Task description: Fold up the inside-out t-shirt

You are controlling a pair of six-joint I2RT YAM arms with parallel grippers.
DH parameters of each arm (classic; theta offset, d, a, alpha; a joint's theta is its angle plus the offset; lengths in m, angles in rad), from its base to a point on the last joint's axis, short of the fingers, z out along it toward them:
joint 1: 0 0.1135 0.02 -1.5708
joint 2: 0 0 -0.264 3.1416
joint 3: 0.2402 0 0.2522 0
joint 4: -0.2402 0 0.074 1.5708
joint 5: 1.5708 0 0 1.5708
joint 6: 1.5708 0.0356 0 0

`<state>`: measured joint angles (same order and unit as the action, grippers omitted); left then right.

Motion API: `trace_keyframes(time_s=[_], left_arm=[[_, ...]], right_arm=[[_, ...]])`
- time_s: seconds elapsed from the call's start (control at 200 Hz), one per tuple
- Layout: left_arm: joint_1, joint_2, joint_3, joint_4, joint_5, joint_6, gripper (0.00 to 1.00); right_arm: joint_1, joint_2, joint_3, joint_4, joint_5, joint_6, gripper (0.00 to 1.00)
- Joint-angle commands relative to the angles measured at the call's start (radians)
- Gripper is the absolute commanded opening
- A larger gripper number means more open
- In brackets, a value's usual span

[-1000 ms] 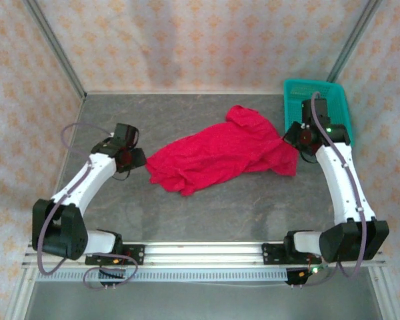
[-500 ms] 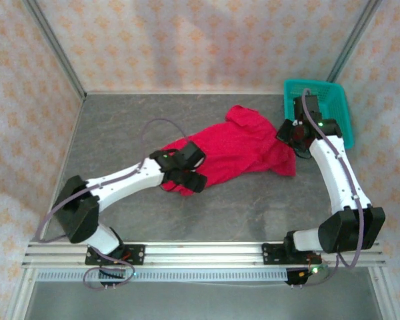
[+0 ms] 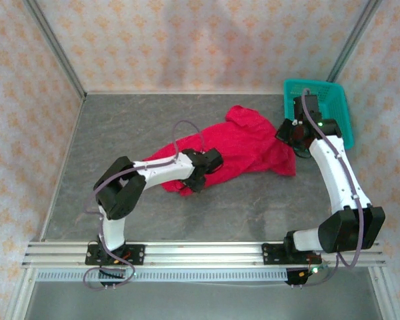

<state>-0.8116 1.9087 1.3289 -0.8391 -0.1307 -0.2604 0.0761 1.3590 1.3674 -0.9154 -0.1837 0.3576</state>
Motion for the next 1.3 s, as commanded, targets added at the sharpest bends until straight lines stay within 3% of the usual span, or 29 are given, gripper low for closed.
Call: trace_keyframes(time_s=[0.0, 0.03, 0.115, 0.195, 0.375, 0.505, 0.61, 0.726, 0.921, 1.216, 1.251, 1.296], left_arm=[[0.039, -0.063, 0.007, -0.100, -0.104, 0.006, 0.07], [0.058, -0.093, 0.009, -0.114, -0.119, 0.003, 0.00], [0.132, -0.199, 0.020, -0.136, -0.132, -0.008, 0.00], [0.225, -0.322, 0.042, -0.128, -0.076, -0.019, 0.00], [0.522, -0.586, -0.002, 0.061, 0.286, -0.115, 0.00], [0.699, -0.630, -0.053, 0.171, 0.535, -0.214, 0.00], [0.730, -0.576, -0.119, 0.248, 0.657, -0.261, 0.00], [0.703, -0.475, -0.252, 0.462, 0.791, -0.363, 0.00], [0.670, -0.276, -0.254, 0.569, 0.749, -0.392, 0.00], [0.678, -0.069, 0.128, 0.270, 0.450, -0.209, 0.09], [0.677, -0.053, 0.163, 0.249, 0.429, -0.192, 0.14], [0.677, -0.031, 0.202, 0.218, 0.421, -0.168, 0.28]], right_arm=[[-0.001, 0.012, 0.018, 0.019, 0.006, -0.003, 0.00], [-0.002, 0.014, 0.025, 0.017, 0.007, -0.003, 0.00], [-0.007, 0.020, 0.043, 0.012, 0.011, -0.003, 0.00], [-0.014, 0.030, 0.061, 0.002, 0.015, -0.006, 0.00], [-0.045, 0.037, 0.097, -0.017, 0.022, -0.015, 0.00], [-0.056, 0.037, 0.131, -0.037, 0.037, -0.022, 0.00], [-0.056, 0.036, 0.145, -0.040, 0.025, -0.019, 0.00], [-0.051, 0.030, 0.123, -0.011, -0.026, 0.007, 0.00], [0.051, 0.084, 0.076, 0.084, -0.043, 0.077, 0.00], [0.116, 0.300, 0.186, 0.115, 0.026, 0.091, 0.00], [0.115, 0.310, 0.192, 0.112, 0.034, 0.085, 0.00], [0.116, 0.320, 0.197, 0.109, 0.039, 0.081, 0.00]])
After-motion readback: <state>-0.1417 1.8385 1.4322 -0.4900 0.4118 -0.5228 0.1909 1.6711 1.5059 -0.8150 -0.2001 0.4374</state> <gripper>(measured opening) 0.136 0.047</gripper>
